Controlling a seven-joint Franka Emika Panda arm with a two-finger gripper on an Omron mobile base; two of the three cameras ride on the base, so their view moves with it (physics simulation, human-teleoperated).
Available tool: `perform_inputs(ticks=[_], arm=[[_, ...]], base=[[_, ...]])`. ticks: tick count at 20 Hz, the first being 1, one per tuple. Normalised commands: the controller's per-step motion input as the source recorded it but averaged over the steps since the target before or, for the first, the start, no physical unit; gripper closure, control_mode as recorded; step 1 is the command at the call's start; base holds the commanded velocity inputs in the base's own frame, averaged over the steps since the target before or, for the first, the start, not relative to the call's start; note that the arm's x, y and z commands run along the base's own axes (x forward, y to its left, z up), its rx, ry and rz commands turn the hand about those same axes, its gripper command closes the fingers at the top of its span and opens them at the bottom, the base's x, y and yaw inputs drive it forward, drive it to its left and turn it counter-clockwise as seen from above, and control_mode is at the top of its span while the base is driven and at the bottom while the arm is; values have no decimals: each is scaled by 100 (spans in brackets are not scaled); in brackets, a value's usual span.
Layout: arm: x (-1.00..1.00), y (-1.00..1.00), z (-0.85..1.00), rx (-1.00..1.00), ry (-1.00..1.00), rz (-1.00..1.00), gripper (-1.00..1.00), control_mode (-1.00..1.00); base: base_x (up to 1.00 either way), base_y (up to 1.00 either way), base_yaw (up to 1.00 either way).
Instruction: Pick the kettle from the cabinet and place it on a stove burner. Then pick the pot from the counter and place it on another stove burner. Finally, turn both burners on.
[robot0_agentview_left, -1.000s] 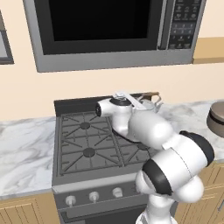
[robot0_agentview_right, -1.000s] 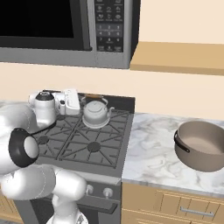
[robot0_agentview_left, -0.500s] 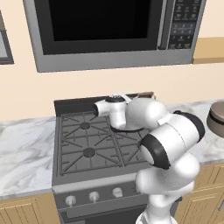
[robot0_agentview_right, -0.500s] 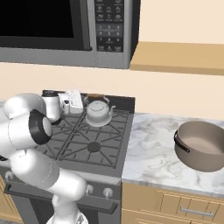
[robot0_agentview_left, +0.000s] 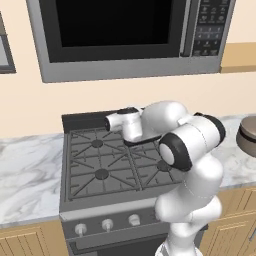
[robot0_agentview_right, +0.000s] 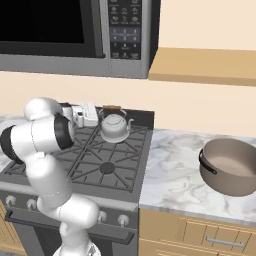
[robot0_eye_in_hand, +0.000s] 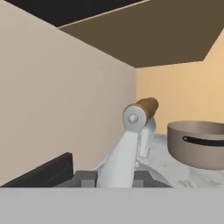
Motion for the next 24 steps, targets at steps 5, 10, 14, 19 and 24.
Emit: perform_inputs(ticks=[5, 10, 14, 19, 24], arm=[[20, 1, -26, -2, 1, 0, 100, -100], [8, 0, -33, -2, 0, 0, 100, -100], [23, 1, -27, -2, 0, 0, 100, -100], [27, 0, -26, -1, -1, 0, 100, -100], [25, 1, -26, 0, -2, 0, 100, -100]], base=[[0, 0, 0], [0, 0, 0], [0, 0, 0], [0, 0, 0], [0, 0, 0]])
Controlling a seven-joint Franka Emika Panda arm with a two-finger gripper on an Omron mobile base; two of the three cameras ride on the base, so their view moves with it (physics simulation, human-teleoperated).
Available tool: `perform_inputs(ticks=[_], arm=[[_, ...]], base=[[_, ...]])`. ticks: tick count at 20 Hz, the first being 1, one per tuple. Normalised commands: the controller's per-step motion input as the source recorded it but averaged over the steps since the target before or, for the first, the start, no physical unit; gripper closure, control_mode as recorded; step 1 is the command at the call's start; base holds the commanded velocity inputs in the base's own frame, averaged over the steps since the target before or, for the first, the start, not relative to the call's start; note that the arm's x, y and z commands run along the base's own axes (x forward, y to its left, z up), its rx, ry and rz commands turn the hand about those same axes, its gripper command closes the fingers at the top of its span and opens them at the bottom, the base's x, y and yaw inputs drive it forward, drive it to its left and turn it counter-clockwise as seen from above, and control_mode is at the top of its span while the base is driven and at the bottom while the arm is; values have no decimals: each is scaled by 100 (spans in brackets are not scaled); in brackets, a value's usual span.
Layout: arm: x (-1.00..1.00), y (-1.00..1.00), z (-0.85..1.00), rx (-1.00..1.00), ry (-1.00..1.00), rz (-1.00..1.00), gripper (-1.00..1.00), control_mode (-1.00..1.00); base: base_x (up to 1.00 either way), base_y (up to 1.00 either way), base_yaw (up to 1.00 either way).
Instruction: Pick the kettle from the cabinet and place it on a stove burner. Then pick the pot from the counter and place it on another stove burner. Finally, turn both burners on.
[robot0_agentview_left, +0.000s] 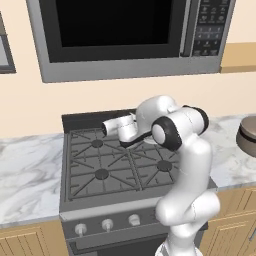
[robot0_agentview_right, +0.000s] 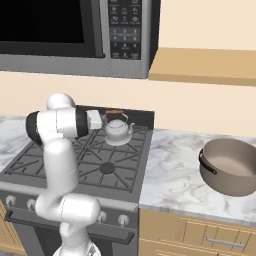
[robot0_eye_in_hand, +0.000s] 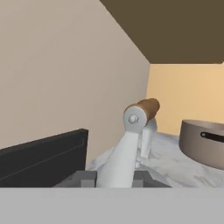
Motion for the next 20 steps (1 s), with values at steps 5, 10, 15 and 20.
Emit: perform_inputs(ticks=[5, 10, 15, 20], arm=[[28, 2, -24, 0, -5, 0, 100, -100], [31, 1, -23, 0, -4, 0, 100, -100], [28, 0, -26, 0, -3, 0, 100, -100], [8, 0, -34, 0, -3, 0, 100, -100]], base=[[0, 0, 0], [0, 0, 0], [0, 0, 0], [0, 0, 0]])
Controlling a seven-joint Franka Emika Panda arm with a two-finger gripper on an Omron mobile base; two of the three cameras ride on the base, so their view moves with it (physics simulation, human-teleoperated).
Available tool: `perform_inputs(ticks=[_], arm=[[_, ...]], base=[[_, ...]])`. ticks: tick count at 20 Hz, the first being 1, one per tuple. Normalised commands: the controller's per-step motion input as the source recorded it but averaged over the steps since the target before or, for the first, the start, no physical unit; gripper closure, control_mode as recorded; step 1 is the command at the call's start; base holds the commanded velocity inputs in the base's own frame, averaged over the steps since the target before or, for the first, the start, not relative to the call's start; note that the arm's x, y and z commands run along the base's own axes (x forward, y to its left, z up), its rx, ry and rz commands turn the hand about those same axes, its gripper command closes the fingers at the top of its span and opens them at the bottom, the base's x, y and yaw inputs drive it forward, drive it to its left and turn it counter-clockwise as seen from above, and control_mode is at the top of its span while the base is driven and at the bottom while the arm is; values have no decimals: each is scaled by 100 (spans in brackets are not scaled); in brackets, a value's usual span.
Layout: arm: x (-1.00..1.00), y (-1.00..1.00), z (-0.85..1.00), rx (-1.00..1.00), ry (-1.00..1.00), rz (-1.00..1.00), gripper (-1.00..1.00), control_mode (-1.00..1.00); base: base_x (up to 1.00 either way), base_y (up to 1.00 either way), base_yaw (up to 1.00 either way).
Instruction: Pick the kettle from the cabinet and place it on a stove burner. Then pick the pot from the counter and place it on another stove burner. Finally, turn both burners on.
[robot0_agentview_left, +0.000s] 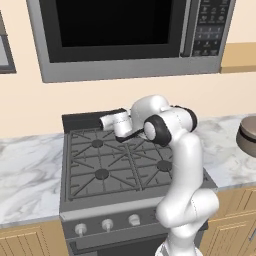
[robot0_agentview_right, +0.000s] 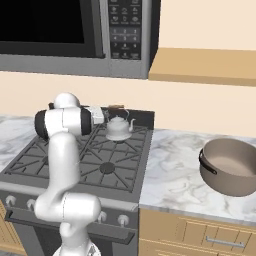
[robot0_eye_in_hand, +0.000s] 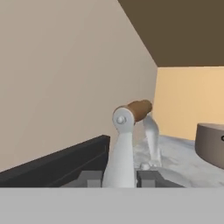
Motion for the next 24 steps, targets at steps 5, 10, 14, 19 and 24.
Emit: perform_inputs(ticks=[5, 10, 14, 19, 24], arm=[[0, 2, -39, 0, -3, 0, -100, -100], [-8, 0, -25, 0, -10, 0, -100, -100], [-8, 0, -33, 0, -8, 0, -100, -100], [-12, 0, -32, 0, -8, 0, -100, -100], [-23, 1, -18, 0, -5, 0, -100, -100]], base=[[0, 0, 0], [0, 0, 0], [0, 0, 0], [0, 0, 0], [0, 0, 0]])
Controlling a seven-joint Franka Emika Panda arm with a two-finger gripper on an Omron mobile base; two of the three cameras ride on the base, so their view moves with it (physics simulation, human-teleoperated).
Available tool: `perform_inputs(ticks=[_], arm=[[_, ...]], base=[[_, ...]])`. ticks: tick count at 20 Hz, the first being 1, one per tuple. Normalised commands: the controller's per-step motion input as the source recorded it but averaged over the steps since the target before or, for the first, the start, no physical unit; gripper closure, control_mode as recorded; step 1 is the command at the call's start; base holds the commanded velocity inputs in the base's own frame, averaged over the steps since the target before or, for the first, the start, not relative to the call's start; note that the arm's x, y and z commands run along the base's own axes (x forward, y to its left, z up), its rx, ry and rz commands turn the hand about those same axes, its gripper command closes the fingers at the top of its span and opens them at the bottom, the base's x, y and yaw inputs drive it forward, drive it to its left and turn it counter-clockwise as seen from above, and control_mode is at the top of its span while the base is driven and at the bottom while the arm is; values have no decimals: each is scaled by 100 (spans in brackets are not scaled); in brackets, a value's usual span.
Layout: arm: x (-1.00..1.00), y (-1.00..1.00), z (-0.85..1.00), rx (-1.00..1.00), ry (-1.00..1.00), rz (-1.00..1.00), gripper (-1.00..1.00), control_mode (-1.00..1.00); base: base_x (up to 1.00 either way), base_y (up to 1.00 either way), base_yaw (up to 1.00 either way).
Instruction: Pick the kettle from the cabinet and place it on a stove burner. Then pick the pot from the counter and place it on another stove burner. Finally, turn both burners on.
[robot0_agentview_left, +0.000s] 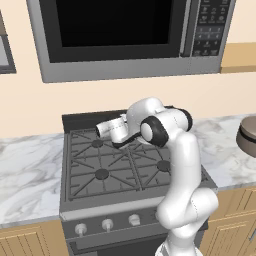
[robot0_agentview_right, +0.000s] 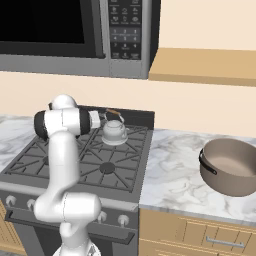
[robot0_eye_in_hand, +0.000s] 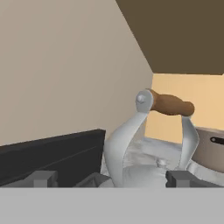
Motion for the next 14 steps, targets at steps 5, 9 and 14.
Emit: perform_inputs(ticks=[5, 9, 14], arm=[[-33, 9, -8, 0, -4, 0, -100, -100], [-44, 14, -1, 0, -4, 0, -100, -100], [-53, 14, 0, 0, -8, 0, -100, -100]], base=[[0, 0, 0], [0, 0, 0], [0, 0, 0]])
